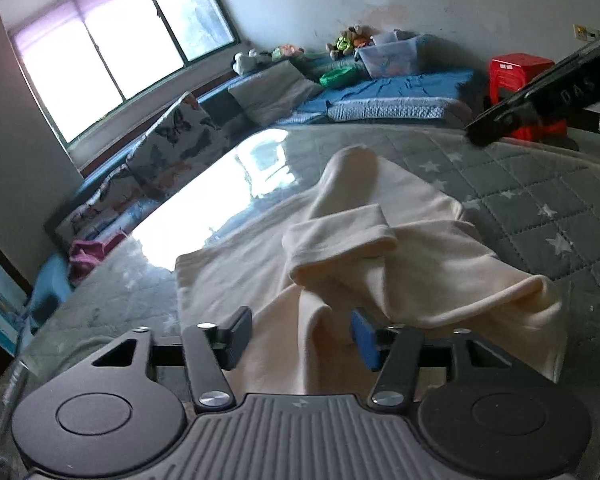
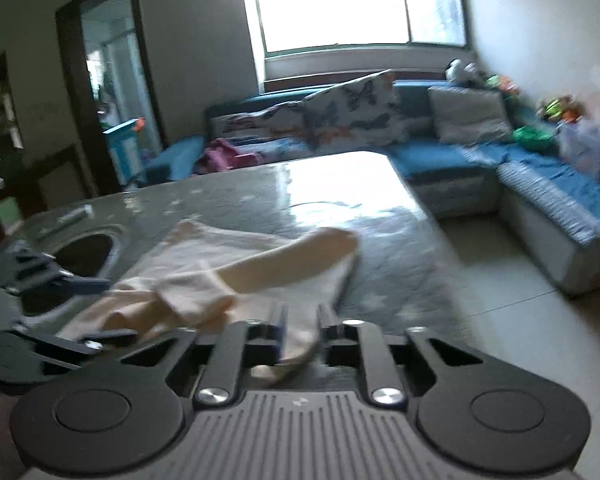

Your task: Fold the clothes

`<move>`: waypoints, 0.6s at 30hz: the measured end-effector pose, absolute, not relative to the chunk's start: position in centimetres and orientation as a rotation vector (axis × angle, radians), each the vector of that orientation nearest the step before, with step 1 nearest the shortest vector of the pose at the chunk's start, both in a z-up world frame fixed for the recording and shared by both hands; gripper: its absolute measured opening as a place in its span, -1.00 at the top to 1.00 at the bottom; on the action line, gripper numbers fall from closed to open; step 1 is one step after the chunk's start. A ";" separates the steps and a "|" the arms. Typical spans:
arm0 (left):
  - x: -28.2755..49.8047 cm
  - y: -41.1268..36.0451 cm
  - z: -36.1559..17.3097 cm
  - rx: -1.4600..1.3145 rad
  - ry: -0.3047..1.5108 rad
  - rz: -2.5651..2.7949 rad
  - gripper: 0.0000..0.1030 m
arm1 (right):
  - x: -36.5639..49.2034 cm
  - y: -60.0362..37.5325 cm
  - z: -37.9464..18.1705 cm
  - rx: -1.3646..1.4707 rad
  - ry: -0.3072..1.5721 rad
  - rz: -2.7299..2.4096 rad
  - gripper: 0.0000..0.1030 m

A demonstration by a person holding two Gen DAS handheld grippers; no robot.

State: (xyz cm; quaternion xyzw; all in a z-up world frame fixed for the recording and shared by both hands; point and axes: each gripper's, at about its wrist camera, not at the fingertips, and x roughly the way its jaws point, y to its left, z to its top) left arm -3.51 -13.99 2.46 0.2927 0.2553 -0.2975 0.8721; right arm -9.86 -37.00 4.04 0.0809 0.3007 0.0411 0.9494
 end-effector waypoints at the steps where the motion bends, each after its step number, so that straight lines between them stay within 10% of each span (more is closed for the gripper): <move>1: -3.3 -14.0 2.3 0.604 0.545 -0.627 0.29 | -9.3 -36.7 3.8 0.176 0.615 0.108 0.34; 12: -2.1 -12.7 1.8 0.486 0.605 -0.646 0.80 | -2.1 -34.4 -0.4 0.329 0.708 0.222 0.10; 18: -1.7 -11.7 2.6 0.419 0.609 -0.620 0.87 | -2.5 -34.2 -0.5 0.374 0.690 0.243 0.82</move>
